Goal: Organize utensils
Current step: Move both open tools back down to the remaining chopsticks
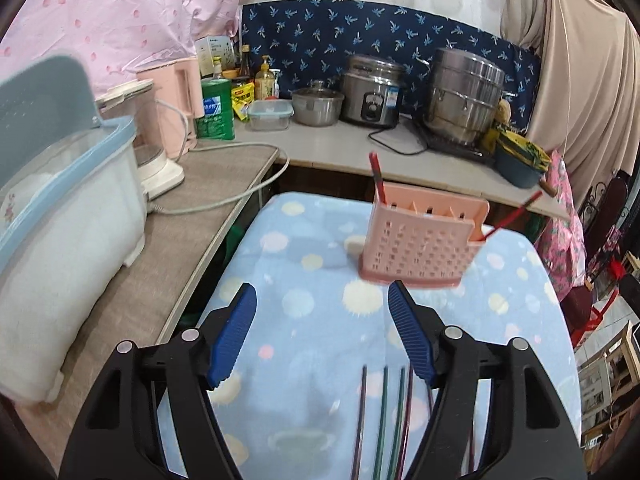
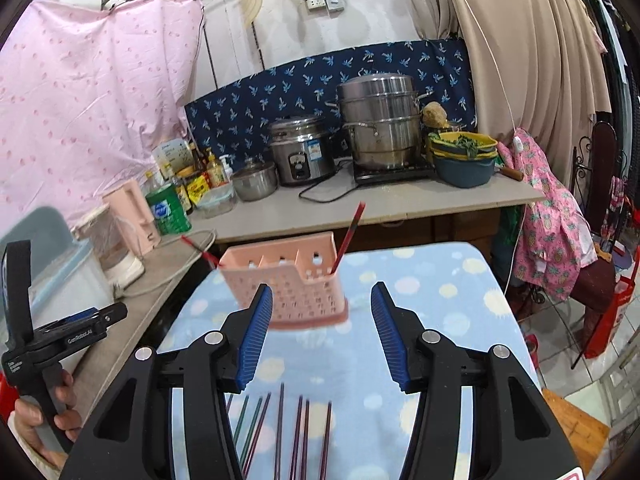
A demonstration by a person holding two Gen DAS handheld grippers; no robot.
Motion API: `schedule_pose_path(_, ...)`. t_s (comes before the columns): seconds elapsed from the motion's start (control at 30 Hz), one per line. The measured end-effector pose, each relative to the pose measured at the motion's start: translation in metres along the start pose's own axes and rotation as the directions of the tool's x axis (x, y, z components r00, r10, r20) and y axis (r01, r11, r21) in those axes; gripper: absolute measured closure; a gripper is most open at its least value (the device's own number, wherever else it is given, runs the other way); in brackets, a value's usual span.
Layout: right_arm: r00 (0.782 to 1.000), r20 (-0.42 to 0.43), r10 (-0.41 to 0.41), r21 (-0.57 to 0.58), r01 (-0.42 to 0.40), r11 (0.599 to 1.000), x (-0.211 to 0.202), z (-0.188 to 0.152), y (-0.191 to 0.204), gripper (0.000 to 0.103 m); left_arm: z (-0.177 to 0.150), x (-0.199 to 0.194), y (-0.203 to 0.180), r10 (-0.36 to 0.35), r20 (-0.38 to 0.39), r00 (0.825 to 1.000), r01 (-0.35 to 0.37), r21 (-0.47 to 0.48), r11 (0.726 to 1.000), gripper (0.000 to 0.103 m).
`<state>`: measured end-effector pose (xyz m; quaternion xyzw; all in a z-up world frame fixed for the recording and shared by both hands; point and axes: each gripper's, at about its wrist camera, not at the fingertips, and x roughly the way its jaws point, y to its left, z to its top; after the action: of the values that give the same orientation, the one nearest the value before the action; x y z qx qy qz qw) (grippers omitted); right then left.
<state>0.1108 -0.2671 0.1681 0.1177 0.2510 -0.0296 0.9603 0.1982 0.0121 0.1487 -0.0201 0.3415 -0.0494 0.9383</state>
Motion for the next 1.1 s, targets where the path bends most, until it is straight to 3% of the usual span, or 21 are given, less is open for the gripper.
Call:
schedule_pose_path(0.3,0.997,-0.081,-0.009,-0.022,0.007,1.000,-0.034,-0.067,0.006,0.053,-0.062,-0.030,-0.007,0.029,-0.020,0.999,-0.028,0.058,0.998,0.038)
schedule_pose_path(0.57,0.987,-0.155,-0.032,-0.027,0.029,0.999,-0.049,-0.118,0.005,0.053,-0.110,-0.032,-0.008,0.018,-0.096,0.995,-0.012,0.067,0.998,0.038)
schedule_pose_path(1.1,0.949,-0.303,-0.086,-0.047,0.075,0.996,-0.035,-0.206,0.006,0.053,-0.189,-0.024,-0.001,0.047,-0.198,0.979,-0.026,0.108,0.994,0.038)
